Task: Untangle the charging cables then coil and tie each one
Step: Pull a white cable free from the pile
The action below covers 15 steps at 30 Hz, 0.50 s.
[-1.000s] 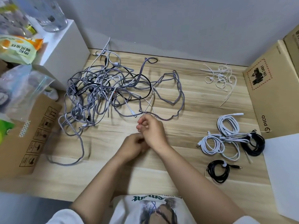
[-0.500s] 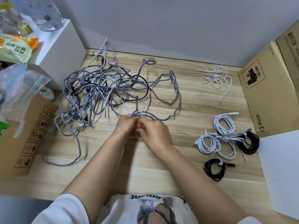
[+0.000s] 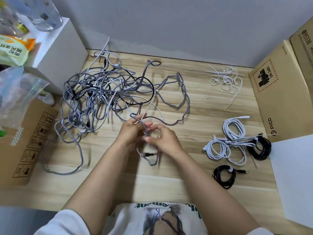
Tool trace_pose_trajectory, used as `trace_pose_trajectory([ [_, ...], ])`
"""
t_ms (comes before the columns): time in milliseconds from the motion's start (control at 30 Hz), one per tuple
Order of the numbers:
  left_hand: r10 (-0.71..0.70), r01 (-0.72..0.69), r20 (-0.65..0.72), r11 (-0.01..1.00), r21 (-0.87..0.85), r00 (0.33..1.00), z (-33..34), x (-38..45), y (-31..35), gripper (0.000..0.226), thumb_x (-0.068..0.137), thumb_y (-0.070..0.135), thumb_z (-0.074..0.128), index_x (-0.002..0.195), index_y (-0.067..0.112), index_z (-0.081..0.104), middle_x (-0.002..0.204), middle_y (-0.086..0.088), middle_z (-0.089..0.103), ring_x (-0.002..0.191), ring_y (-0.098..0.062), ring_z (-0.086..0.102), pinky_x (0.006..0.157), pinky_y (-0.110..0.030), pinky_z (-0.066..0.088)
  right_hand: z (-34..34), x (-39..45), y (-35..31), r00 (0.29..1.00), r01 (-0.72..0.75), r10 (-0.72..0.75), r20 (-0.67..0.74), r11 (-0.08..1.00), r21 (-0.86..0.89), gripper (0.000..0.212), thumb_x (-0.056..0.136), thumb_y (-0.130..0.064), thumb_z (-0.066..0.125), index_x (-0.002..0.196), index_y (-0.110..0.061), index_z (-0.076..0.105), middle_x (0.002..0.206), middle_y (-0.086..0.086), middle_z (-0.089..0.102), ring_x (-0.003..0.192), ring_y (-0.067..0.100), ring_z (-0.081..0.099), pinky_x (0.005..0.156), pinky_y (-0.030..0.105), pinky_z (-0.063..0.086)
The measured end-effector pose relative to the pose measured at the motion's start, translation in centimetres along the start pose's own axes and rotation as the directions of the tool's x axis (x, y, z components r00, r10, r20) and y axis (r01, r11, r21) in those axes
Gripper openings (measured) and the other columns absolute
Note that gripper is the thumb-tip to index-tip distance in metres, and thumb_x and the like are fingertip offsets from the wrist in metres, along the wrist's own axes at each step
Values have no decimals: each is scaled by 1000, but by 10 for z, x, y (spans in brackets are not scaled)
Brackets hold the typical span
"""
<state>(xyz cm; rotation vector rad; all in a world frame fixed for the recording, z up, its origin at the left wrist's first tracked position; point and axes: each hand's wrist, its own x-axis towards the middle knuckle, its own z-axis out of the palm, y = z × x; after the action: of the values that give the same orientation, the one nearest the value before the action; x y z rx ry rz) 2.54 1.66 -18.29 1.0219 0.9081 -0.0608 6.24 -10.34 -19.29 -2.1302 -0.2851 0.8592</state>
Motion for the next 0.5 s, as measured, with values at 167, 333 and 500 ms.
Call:
trace_pose_trajectory([
  [167, -91, 104, 116, 988, -114, 989, -7, -5, 4, 30, 87, 3, 33, 99, 14, 57, 82, -4, 72, 80, -19, 64, 77, -31, 47, 2, -6, 5, 996, -14, -16, -92, 948, -317, 15, 88, -34, 60, 98, -23, 66, 97, 7, 68, 96, 28, 60, 71, 31, 42],
  [333, -11, 21, 89, 993, -117, 996, -16, -10, 1, 15, 92, 0, 43, 92, 10, 54, 79, -9, 73, 72, -20, 71, 66, -34, 57, 7, -7, 10, 992, 99, -121, -47, 939, -329, 27, 88, -31, 60, 112, -19, 59, 111, 7, 59, 103, 26, 56, 79, 30, 40],
  [500, 14, 0, 100, 990, -140, 995, -15, -15, 2, 24, 97, -3, 32, 82, 14, 41, 73, -12, 72, 65, -20, 71, 59, -35, 58, 11, -9, 15, 991, 120, -134, -24, 944, -308, 20, 89, -33, 60, 93, -14, 65, 93, 6, 49, 96, 28, 55, 77, 30, 40],
])
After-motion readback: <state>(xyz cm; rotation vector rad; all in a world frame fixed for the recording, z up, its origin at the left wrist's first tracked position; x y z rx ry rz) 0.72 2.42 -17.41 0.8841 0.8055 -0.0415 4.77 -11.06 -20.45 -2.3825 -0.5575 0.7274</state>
